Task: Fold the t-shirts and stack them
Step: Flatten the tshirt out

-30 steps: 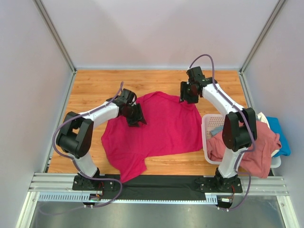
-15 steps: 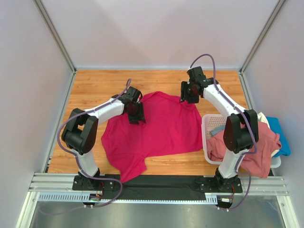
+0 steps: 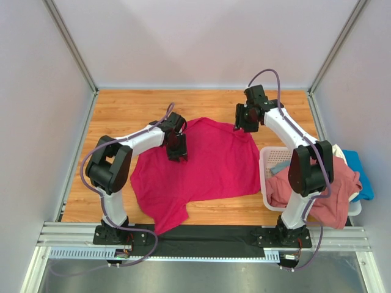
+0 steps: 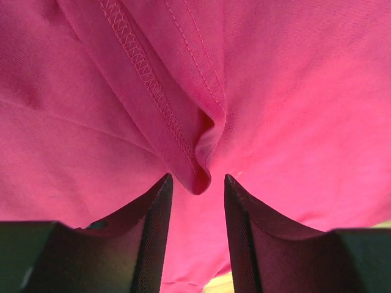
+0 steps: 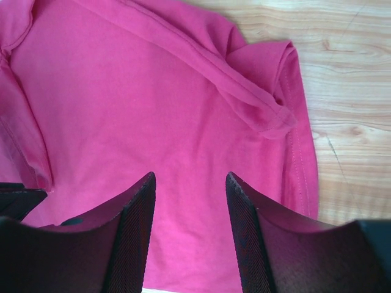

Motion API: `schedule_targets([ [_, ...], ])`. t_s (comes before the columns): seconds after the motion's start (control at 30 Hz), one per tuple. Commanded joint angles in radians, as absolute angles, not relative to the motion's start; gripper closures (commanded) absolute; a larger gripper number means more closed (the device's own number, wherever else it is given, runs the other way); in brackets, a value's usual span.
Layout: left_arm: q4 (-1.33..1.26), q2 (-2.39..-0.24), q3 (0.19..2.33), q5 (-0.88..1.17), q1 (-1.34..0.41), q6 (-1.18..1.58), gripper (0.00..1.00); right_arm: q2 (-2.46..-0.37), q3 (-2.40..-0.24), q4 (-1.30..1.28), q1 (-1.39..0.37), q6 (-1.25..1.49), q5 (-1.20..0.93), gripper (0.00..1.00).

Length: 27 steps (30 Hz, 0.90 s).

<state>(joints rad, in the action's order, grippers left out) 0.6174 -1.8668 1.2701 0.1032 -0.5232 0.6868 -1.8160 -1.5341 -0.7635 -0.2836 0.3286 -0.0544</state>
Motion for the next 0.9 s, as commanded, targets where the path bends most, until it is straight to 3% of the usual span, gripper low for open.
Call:
schedule_targets([
  [0.0,0.601,-1.862,1.272,0.106,-0.526,0.681,0.54,-1.775,-1.52,-0.726,-0.27,0.339,-0.055,0.49],
  [0.07,0.598,-1.871,1.288,0.106,-0.526,0.667,0.55,-1.781,-1.52,-0.726,-0.27,0.342,-0.06,0.49],
  [0.27,0.606,-1.891,1.316,0.106,-0.526,0.655,0.69,-1.792,-1.522,-0.729,-0.268,0.345,-0.049,0.49],
  [0.4,0.626,-1.899,1.324,0.103,-0.525,0.634,1.0,-1.821,-1.534,-0.752,-0.265,0.353,-0.043,0.49],
  [0.57,0.741,-1.867,1.446,-0.133,-0.508,0.462,1.0,-1.853,-1.549,-0.778,-0.265,0.364,-0.067,0.5],
  [0.7,0.726,-1.943,1.609,-0.201,-0.393,0.3,1.0,-1.858,-1.557,-0.795,-0.27,0.38,-0.11,0.52],
  [0.87,0.748,-2.187,2.036,-0.182,-0.252,0.115,1.0,-1.879,-1.601,-0.848,-0.294,0.394,-0.143,0.52],
])
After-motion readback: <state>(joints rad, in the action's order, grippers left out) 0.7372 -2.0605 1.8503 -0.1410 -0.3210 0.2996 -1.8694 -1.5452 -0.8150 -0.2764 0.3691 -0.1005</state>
